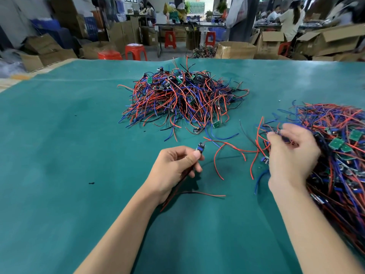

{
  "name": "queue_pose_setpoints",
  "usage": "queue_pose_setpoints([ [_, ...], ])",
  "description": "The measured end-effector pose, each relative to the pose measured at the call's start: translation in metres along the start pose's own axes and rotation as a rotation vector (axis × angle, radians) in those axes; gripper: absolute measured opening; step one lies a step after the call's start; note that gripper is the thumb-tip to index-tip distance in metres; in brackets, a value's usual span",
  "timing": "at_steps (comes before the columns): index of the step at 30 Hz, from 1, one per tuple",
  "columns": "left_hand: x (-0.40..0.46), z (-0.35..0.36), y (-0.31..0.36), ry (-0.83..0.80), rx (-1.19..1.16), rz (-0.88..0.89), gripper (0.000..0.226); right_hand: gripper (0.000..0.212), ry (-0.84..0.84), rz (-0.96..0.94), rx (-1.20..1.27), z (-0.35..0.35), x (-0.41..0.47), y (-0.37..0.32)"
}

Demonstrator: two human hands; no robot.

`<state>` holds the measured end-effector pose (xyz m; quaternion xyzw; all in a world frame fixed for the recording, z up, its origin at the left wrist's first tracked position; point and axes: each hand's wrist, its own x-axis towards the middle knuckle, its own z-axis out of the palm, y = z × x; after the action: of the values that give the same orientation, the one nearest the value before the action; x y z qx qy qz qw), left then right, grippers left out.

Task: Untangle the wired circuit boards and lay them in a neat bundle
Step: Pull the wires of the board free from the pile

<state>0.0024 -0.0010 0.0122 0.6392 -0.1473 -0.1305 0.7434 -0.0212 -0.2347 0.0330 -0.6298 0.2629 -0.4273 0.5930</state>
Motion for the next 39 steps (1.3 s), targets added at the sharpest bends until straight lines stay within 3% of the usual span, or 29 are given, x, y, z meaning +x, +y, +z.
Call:
queue_pose_setpoints([
  [1,0.0,0.0,0.0,0.014,-0.019,-0.001,0.018,0.008,-0.103,-0.015,-0.066,0.003,-0.006,-0.002],
  [4,0.0,-0.001,-0.001,-0.013,-0.019,-0.005,0.022,0.028,-0.593,0.014,-0.25,0.016,-0.037,-0.003],
  [6,-0.001,-0.002,-0.001,-0.065,0.01,-0.017,0.024,0.027,-0.872,0.017,-0.19,0.024,-0.061,-0.006],
  [7,-0.001,-0.003,-0.001,-0.081,0.022,-0.024,0.026,0.024,-0.923,0.039,-0.11,0.026,-0.067,-0.007],
  [12,-0.003,0.0,0.0,-0.13,0.105,-0.027,0.025,0.021,-0.978,0.059,0.009,0.017,-0.056,-0.014],
  [15,-0.003,0.001,0.001,-0.177,0.107,-0.045,0.022,0.011,-0.921,0.013,-0.012,0.018,-0.06,-0.013],
  [19,-0.003,0.001,0.003,-0.245,0.049,-0.077,0.02,0.014,-0.652,0.049,0.07,0.021,-0.058,-0.014],
  [25,-0.006,0.003,0.006,-0.341,0.194,-0.05,0.02,0.017,-0.272,0.058,0.219,-0.002,-0.022,-0.038],
  [28,-0.006,0.002,0.005,-0.322,0.264,-0.045,0.019,0.018,-0.178,0.016,0.243,-0.03,0.009,-0.063],
  [29,-0.005,0.002,0.004,-0.303,0.261,-0.039,0.018,0.023,-0.196,0.011,0.16,-0.04,0.022,-0.072],
  [31,-0.004,0.001,0.003,-0.253,0.224,-0.033,0.016,0.035,-0.329,-0.017,-0.23,-0.058,0.049,-0.087],
  [35,-0.002,0.0,0.001,-0.187,0.226,-0.011,0.018,0.029,-0.528,-0.145,-1.048,-0.052,0.074,-0.098],
  [37,-0.001,0.0,0.001,-0.16,0.222,-0.013,0.019,0.023,-0.602,-0.303,-1.125,-0.023,0.066,-0.1],
  [39,0.0,0.001,0.001,-0.136,0.22,-0.017,0.02,0.011,-0.765,-0.388,-1.023,0.017,0.051,-0.094],
])
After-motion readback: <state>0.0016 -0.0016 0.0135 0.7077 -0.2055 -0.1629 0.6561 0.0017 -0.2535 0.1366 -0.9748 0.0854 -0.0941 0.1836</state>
